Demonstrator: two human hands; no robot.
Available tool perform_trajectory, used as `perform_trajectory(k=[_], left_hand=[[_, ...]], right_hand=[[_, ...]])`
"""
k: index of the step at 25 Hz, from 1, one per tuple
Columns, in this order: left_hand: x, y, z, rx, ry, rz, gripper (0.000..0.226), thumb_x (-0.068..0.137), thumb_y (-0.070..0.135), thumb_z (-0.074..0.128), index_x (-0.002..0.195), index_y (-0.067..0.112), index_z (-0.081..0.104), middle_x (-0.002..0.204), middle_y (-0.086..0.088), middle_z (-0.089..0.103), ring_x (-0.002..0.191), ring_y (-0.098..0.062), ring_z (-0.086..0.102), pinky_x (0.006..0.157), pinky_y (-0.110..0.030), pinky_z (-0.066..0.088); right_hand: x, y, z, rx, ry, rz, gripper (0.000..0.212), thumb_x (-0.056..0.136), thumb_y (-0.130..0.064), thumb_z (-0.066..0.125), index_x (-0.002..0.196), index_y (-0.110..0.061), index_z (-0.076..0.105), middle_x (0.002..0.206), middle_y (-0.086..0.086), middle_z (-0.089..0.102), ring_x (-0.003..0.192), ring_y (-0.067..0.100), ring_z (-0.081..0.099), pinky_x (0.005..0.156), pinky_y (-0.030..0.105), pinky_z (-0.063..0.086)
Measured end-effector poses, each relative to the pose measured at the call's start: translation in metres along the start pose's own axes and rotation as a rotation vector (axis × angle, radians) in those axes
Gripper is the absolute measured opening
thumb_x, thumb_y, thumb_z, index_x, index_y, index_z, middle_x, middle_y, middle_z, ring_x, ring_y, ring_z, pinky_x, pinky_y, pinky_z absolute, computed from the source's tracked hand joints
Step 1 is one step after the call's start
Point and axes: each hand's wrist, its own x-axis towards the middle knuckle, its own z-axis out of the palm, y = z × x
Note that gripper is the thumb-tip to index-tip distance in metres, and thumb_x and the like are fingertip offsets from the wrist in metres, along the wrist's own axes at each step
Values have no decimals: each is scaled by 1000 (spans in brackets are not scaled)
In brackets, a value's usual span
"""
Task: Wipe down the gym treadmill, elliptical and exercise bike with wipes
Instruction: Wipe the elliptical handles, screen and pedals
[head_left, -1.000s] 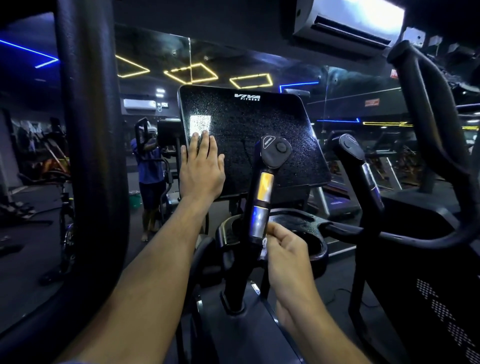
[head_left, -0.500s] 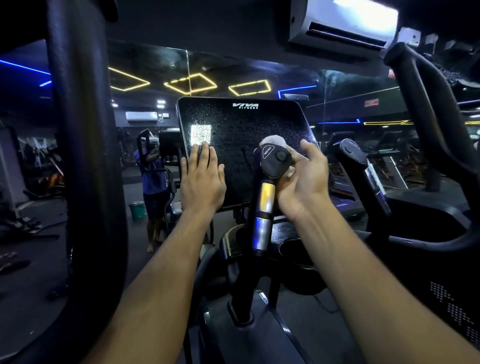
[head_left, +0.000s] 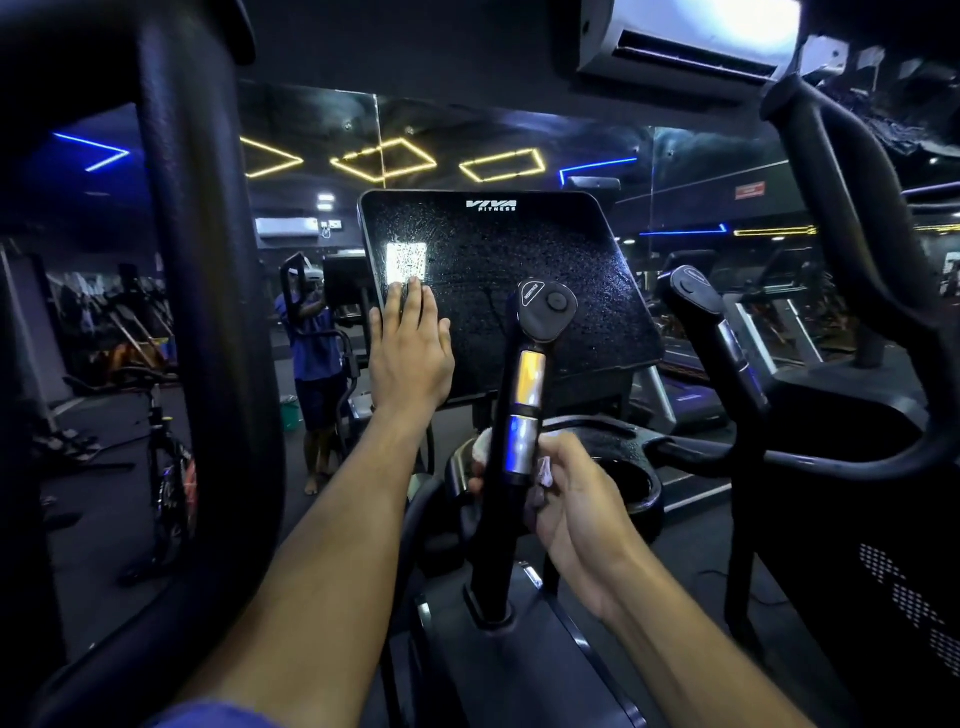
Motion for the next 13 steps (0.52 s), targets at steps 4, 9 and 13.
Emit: perform_trajectory(k=[4, 9, 13], left_hand=[[-12, 3, -2, -37, -32, -24, 57, 109, 36, 21, 161, 14, 19, 171, -2, 11, 158, -21, 0, 128, -46, 6], [-89, 18, -7, -286, -45, -95, 58, 110, 38, 28, 162, 18, 15, 171, -5, 4, 157, -21, -8, 128, -45, 0], [-191, 21, -27, -662, 24, -294, 54, 108, 31, 37, 160, 20, 27, 169, -2, 17, 157, -16, 8, 127, -38, 8]], right_hand=[[-35, 6, -9, -124, 83, -14, 27, 99, -1, 48, 103, -7, 74, 91, 10, 70, 76, 19, 59, 74, 22, 50], [-78, -5, -26, -142, 306, -102, 17, 96, -3, 60, 100, -12, 73, 90, 9, 77, 76, 15, 72, 65, 22, 56], [-105, 31, -26, -231, 371, -117, 8, 91, -9, 69, 94, -13, 76, 86, 4, 76, 79, 11, 68, 73, 24, 51]])
